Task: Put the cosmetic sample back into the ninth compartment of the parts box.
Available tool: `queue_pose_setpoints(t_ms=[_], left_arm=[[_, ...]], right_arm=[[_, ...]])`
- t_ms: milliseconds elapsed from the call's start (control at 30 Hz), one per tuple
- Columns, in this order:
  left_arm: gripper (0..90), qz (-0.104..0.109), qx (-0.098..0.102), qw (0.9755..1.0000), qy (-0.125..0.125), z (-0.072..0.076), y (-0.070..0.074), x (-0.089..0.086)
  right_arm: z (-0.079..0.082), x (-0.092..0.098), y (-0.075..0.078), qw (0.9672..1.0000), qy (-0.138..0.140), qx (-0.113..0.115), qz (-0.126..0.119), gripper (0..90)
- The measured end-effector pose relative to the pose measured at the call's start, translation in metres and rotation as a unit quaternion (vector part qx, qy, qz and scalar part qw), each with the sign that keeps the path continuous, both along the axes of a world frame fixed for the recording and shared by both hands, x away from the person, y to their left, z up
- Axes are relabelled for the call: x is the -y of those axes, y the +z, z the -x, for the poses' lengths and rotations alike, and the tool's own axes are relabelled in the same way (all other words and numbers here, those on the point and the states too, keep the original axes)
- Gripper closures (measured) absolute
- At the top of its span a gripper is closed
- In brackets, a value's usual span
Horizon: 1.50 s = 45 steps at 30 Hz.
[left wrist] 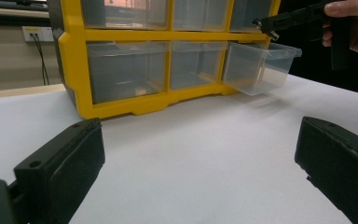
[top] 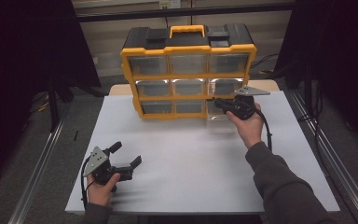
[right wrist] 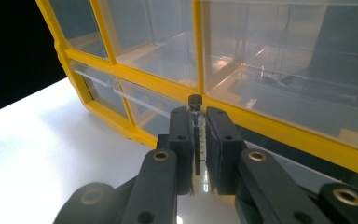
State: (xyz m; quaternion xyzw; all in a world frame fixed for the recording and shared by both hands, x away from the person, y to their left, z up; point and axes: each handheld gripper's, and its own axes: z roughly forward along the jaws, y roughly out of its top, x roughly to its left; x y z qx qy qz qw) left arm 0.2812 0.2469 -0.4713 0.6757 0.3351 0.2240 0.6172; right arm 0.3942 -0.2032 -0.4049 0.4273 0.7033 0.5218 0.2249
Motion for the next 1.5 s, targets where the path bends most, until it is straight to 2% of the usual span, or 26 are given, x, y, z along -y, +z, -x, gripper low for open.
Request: queue_pose_setpoints(t_ms=[33, 333, 400, 567, 1000, 1167, 1233, 1500], left_arm=[[1.7, -0.013, 0.002, 0.9999, -0.003, 0.0, 0.0, -0.002], [1.7, -0.013, 0.002, 0.9999, -0.002, 0.0, 0.0, -0.001], [1.7, 0.0, 0.0, 1.0, 0.001, 0.0, 0.0, 0.0], [1.7, -0.017, 0.004, 0.9998, -0.001, 0.0, 0.0, -0.002], [1.8, -0.012, 0.002, 0.9999, -0.003, 0.0, 0.0, -0.001], [1.8, -0.018, 0.005, 0.9998, -0.002, 0.0, 0.0, -0.002], [1.8, -0.014, 0.003, 0.9999, -0.006, 0.0, 0.0, -0.001], [1.7, -0.015, 0.002, 0.9999, -0.001, 0.002, 0.001, -0.002]], right_arm=[[0.0, 0.0, 0.0, 1.0, 0.0, -0.001, 0.001, 82.1], [0.001, 0.004, -0.005, 1.0, -0.006, -0.002, 0.001, 82.0], [0.001, 0.005, -0.006, 1.0, -0.004, -0.007, 0.002, 82.0], [0.002, 0.006, -0.008, 1.0, -0.006, -0.007, 0.002, 81.9], [0.002, 0.006, -0.011, 0.9999, -0.005, -0.009, 0.008, 81.9], [0.001, 0.006, -0.011, 0.9999, -0.005, -0.01, 0.008, 81.8], [0.001, 0.006, -0.012, 0.9999, -0.007, -0.009, 0.012, 79.1], [0.002, 0.007, -0.013, 0.9999, -0.012, 0.002, 0.001, 66.9]])
